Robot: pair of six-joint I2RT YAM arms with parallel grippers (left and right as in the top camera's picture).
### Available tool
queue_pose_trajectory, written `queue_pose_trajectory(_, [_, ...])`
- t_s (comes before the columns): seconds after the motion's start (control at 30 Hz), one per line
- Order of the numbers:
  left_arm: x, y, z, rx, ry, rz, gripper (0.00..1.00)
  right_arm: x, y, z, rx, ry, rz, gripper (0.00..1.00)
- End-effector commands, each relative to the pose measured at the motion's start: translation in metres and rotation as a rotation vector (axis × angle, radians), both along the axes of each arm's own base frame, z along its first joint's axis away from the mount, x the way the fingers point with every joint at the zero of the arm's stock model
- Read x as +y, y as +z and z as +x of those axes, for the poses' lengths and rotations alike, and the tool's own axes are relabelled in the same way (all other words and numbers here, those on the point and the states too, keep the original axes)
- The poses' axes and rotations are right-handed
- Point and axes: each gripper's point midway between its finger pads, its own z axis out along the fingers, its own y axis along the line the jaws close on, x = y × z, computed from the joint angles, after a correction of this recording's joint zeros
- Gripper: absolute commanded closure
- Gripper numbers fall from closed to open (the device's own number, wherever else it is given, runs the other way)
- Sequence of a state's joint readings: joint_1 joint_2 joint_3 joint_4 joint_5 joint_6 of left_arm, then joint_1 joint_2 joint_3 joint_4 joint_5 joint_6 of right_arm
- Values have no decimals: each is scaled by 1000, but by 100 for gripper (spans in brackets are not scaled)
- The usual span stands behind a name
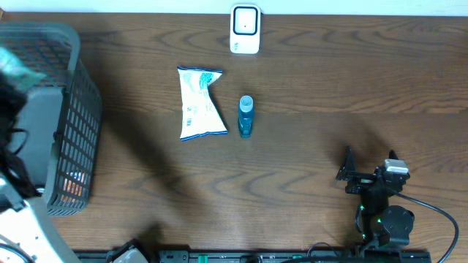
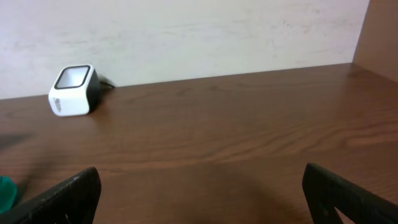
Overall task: Scan the item barcode
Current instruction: 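Lift the green wipes pack out and carry it toward the scanner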
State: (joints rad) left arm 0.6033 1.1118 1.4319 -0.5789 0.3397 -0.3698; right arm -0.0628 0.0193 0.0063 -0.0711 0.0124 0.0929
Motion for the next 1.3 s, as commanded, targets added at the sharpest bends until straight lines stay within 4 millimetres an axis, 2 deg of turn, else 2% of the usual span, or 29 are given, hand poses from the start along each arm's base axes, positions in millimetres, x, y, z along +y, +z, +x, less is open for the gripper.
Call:
queue_pose_trajectory(0.0, [-45,1,20,2,-163,21,93,3,-2,0,6,14,-11,1])
queue_pose_trajectory(0.17, [-113,-21,50,69,-389,24,93,2,-2,0,6,13,-11,1])
queue_pose_trajectory(0.23, [-142,-36,64,109,-477,13,93,2,-2,0,6,13,-11,1])
queue_pose_trajectory(0.33, [-168,-61,80,180,-539,30,93,2,-2,0,6,13,-11,1])
queue_pose_trajectory(0.57, [-221,-142,113,394,-648,53,93,3,-2,0,6,14,-11,1])
queue_pose_trajectory(0.77, [-256,-203,133,516,-721,39,93,3,-2,0,6,14,-11,1])
queue_pose_trajectory(0.93, [-281,-239,140,577,-768,36,93,3,-2,0,6,14,-11,1])
queue_pose_trajectory(1.07, [-294,-255,145,593,-784,30,93,3,-2,0,6,14,-11,1])
queue_pose_trajectory(1.27, [-302,-272,155,598,-734,-53,93,3,-2,0,6,14,-11,1])
